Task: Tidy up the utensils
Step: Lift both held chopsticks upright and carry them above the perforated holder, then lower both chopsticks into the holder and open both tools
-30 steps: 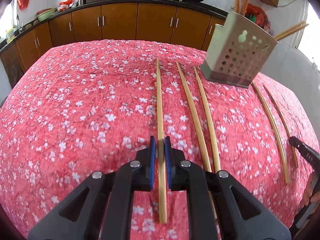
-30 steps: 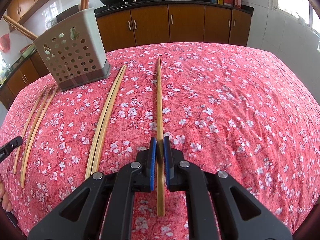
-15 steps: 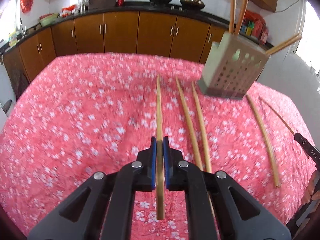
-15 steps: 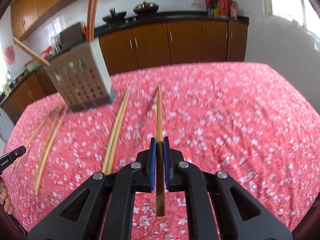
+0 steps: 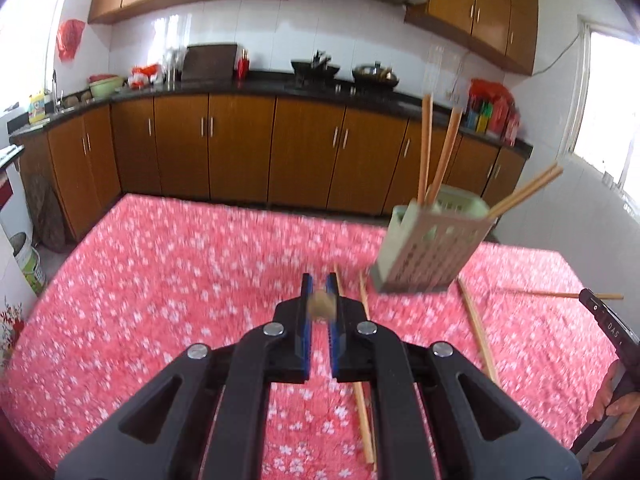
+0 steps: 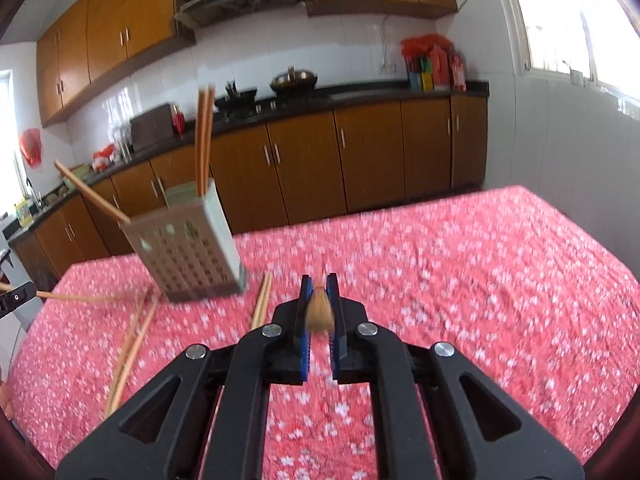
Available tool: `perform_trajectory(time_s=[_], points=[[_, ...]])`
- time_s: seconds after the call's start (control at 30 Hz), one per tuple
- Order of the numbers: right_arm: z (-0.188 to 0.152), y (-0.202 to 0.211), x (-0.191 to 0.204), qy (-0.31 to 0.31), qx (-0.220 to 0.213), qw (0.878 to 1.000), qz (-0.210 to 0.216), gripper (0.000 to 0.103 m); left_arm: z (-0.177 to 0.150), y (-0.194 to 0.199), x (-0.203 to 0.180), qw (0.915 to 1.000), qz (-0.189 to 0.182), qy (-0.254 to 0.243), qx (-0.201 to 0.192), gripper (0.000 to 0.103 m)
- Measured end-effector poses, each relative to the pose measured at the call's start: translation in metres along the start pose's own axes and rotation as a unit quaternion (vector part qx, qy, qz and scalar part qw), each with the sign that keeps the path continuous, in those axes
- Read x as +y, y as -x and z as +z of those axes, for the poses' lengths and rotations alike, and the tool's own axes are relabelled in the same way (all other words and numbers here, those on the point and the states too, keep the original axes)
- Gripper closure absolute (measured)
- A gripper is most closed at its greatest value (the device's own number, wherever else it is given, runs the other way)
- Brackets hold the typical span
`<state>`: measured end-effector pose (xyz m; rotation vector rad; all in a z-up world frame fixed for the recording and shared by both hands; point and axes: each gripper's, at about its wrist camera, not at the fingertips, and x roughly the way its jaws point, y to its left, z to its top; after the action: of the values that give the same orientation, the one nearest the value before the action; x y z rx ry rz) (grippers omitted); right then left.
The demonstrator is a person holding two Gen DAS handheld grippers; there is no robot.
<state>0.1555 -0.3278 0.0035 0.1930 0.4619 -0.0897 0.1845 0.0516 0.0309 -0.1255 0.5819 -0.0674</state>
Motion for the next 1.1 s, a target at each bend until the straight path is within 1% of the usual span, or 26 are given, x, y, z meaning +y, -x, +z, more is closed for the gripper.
perform_trajectory(time_s=[0.1, 0.2, 0.3, 0.4, 0.5, 0.57, 0.67, 0.77, 0.87, 0.93, 1.0, 1.03, 1.1], points=[[0.012, 0.006, 0.002, 0.001, -0.022, 1.000, 0.002, 0.095, 0.013, 0.009, -0.001, 0.9998, -0.003, 0.002, -0.020, 0.095], [0.021, 0.012, 0.002, -0.001, -0.037, 0.999, 0.006, 0.095, 0.026, 0.014, -0.002, 0.9995, -0.005, 0.001, -0.031, 0.095], [0.039, 0.020, 0.006, -0.006, -0.051, 0.998, 0.030, 0.095, 0.036, 0.021, -0.005, 0.9992, -0.018, -0.005, -0.036, 0.095], [0.056, 0.031, 0.013, -0.014, -0.067, 0.996, 0.058, 0.095, 0.049, 0.032, -0.017, 0.9980, -0.040, -0.015, -0.046, 0.095], [0.081, 0.046, 0.027, -0.023, -0.097, 0.990, 0.100, 0.095, 0.061, 0.043, -0.033, 0.9959, -0.064, -0.026, -0.058, 0.095], [0.093, 0.053, 0.035, -0.024, -0.119, 0.986, 0.115, 0.095, 0.071, 0.049, -0.045, 0.9936, -0.087, -0.028, -0.067, 0.095], [0.109, 0.057, 0.050, -0.022, -0.151, 0.980, 0.125, 0.095, 0.085, 0.056, -0.063, 0.9898, -0.103, -0.032, -0.093, 0.095], [0.121, 0.052, 0.064, -0.024, -0.178, 0.975, 0.127, 0.095, 0.103, 0.057, -0.078, 0.9859, -0.112, -0.025, -0.122, 0.095], [0.128, 0.044, 0.075, -0.023, -0.200, 0.972, 0.124, 0.095, 0.121, 0.049, -0.088, 0.9832, -0.106, -0.014, -0.148, 0.095], [0.128, 0.035, 0.081, -0.016, -0.211, 0.970, 0.115, 0.095, 0.127, 0.044, -0.092, 0.9820, -0.101, -0.014, -0.159, 0.095], [0.125, 0.021, 0.086, -0.014, -0.208, 0.971, 0.114, 0.095, 0.131, 0.030, -0.099, 0.9821, -0.095, -0.021, -0.161, 0.095], [0.122, 0.015, 0.088, -0.016, -0.202, 0.972, 0.115, 0.095, 0.131, 0.023, -0.102, 0.9833, -0.088, -0.025, -0.157, 0.095], [0.118, -0.002, 0.091, -0.018, -0.185, 0.976, 0.115, 0.095, 0.128, 0.010, -0.104, 0.9853, -0.088, -0.026, -0.144, 0.095]])
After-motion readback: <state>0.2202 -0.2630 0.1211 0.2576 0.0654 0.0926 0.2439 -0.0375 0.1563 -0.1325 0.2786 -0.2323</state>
